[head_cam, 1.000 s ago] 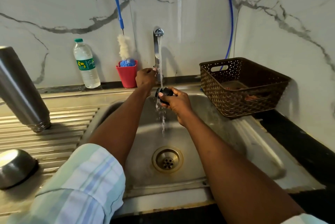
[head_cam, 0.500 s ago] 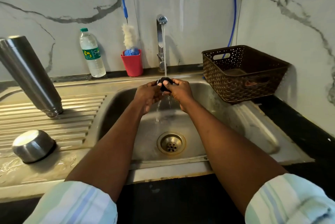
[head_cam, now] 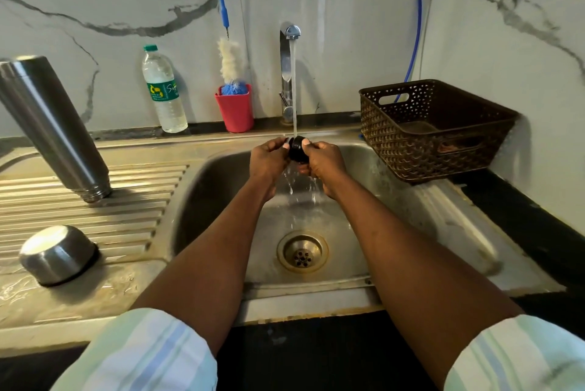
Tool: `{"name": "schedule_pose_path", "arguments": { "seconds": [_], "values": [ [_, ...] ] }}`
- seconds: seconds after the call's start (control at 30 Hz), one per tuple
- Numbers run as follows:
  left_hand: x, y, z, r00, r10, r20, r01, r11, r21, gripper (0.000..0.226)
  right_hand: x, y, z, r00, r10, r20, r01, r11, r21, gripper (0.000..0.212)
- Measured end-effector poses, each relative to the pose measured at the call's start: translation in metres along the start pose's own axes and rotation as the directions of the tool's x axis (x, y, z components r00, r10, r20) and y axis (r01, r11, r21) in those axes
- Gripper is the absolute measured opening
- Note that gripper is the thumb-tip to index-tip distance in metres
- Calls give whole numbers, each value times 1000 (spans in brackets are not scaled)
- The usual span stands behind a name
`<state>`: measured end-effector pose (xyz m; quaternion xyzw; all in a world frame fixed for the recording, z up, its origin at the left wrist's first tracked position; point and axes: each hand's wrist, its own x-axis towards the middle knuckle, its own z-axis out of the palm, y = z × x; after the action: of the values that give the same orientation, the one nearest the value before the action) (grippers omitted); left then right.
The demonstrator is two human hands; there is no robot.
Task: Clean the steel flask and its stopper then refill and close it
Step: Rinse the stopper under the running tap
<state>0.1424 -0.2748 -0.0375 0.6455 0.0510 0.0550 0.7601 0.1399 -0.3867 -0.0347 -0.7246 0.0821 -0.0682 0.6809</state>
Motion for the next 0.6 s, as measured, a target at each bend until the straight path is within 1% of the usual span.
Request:
{"name": "schedule_pose_path", "arguments": {
  "seconds": [0.13,0.2,0.27,0.3,0.37,0.47,0.6],
  "values": [
    [0,0,-4,1000,-1,-4,1,998,66,29,-1,1,-1,998,60,-11,-60,998,4,39],
    [-2,1,-4,1000,-21,-3,21,999,27,28,-3,1,-2,998,66,12,-66,998,4,40],
    [-3,2,-4,999,-40,8,40,998,-48,25,-5,-1,-1,998,55,21,-55,998,-1,39],
    [-3,3,-4,999,-40,14,41,997,-70,22,-4,-2,0,999,44,13,-44,999,4,38],
    [-1,1,-5,999,-48,6,49,997,-59,15,-4,-4,2,1000,8,5,-8,1000,-9,34],
    [0,-2,-5,994,-105,-26,104,994,-36,17,-7,-4,6,997,-78,27,80,992,-97,28],
    [0,-3,-6,991,-125,-49,123,992,-41,15,-14,-6,4,983,-168,78,180,968,-176,35]
  ]
}}
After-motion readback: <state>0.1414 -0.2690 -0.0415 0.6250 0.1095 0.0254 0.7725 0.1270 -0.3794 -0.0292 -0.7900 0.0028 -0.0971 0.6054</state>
